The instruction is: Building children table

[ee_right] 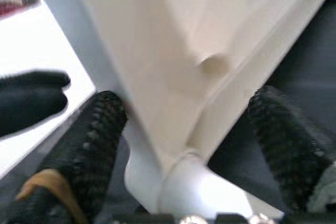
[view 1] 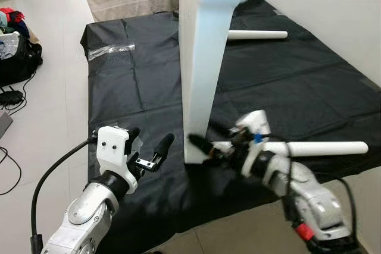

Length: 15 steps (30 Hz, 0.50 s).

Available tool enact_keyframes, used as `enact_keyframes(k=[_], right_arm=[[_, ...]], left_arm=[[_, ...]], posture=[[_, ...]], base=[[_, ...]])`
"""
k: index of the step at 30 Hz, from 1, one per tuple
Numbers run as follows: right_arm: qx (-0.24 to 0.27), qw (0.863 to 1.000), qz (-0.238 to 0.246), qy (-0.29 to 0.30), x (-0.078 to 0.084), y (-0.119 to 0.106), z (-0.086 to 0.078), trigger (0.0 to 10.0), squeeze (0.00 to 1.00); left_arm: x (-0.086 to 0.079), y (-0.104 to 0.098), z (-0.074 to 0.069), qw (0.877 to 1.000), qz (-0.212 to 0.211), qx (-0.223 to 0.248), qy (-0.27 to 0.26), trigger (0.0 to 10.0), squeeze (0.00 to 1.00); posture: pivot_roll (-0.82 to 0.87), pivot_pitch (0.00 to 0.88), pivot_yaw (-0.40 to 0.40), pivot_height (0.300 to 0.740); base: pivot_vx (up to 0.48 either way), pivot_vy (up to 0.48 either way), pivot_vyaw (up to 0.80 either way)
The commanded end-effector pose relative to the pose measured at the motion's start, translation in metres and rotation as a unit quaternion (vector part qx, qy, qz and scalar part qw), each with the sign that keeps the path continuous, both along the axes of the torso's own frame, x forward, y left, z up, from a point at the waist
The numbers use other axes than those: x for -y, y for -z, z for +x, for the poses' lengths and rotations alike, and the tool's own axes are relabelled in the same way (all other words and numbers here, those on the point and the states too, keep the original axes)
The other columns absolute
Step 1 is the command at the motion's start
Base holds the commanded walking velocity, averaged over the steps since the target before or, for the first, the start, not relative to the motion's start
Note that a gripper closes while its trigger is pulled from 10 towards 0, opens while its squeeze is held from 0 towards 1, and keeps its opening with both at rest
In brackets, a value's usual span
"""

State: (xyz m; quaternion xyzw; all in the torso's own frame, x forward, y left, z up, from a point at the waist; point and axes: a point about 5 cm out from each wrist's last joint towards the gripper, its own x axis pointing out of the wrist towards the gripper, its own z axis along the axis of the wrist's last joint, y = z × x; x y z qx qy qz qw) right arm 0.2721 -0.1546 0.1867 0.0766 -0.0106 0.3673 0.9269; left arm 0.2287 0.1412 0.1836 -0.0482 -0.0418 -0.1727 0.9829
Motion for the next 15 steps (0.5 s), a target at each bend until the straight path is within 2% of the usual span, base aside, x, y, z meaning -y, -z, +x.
enact_keyframes(k=[1, 4, 6, 7, 10, 13, 14, 15], right_arm=[[0.003, 0.999, 0.029, -0.034, 0.005, -0.008, -0.013, 10.0, 1.0], [-0.003, 0.998, 0.033, -0.058, 0.016, -0.008, -0.026, 10.0, 1.0], [-0.003, 0.998, 0.033, -0.058, 0.016, -0.008, -0.026, 10.0, 1.0], [-0.012, 0.998, 0.012, -0.065, 0.026, -0.004, -0.033, 10.0, 1.0], [-0.017, 0.999, -0.026, -0.031, 0.044, 0.0, -0.037, 10.0, 1.0], [-0.015, 0.999, -0.031, -0.013, 0.051, 0.001, -0.036, 10.0, 1.0], [-0.008, 0.998, -0.032, 0.051, 0.065, -0.001, -0.029, 10.0, 1.0], [-0.008, 0.998, -0.032, 0.051, 0.065, -0.001, -0.029, 10.0, 1.0]], left_arm=[[0.0, 0.004, 0.001, 1.0, 0.0, -0.011, 0.003, 10.0, 0.0], [0.001, 0.005, 0.002, 1.0, -0.001, -0.012, 0.004, 10.0, 0.0], [0.001, 0.005, 0.002, 1.0, -0.001, -0.012, 0.004, 10.0, 0.0], [0.001, 0.007, 0.004, 1.0, -0.002, -0.013, 0.007, 10.0, 0.0], [0.002, 0.008, 0.006, 1.0, -0.003, -0.013, 0.01, 10.0, 0.0], [0.002, 0.008, 0.007, 1.0, -0.003, -0.013, 0.01, 10.0, 0.0], [0.001, 0.008, 0.009, 1.0, -0.003, -0.012, 0.01, 10.0, 0.0], [0.001, 0.008, 0.009, 1.0, -0.003, -0.012, 0.01, 10.0, 0.0]], posture=[[-0.06, 0.173, 0.014, 0.74], [-0.07, 0.168, 0.015, 0.74], [-0.07, 0.168, 0.015, 0.74], [-0.08, 0.164, 0.018, 0.74], [-0.08, 0.156, 0.022, 0.74], [-0.09, 0.154, 0.023, 0.74], [-0.1, 0.15, 0.023, 0.74], [-0.1, 0.15, 0.023, 0.74]], base=[[0.0, 0.0, 0.0], [0.0, 0.0, 0.0], [0.0, 0.0, 0.0], [0.0, 0.0, 0.0], [0.0, 0.0, 0.0], [0.0, 0.0, 0.0], [0.0, 0.0, 0.0], [0.0, 0.0, 0.0]])
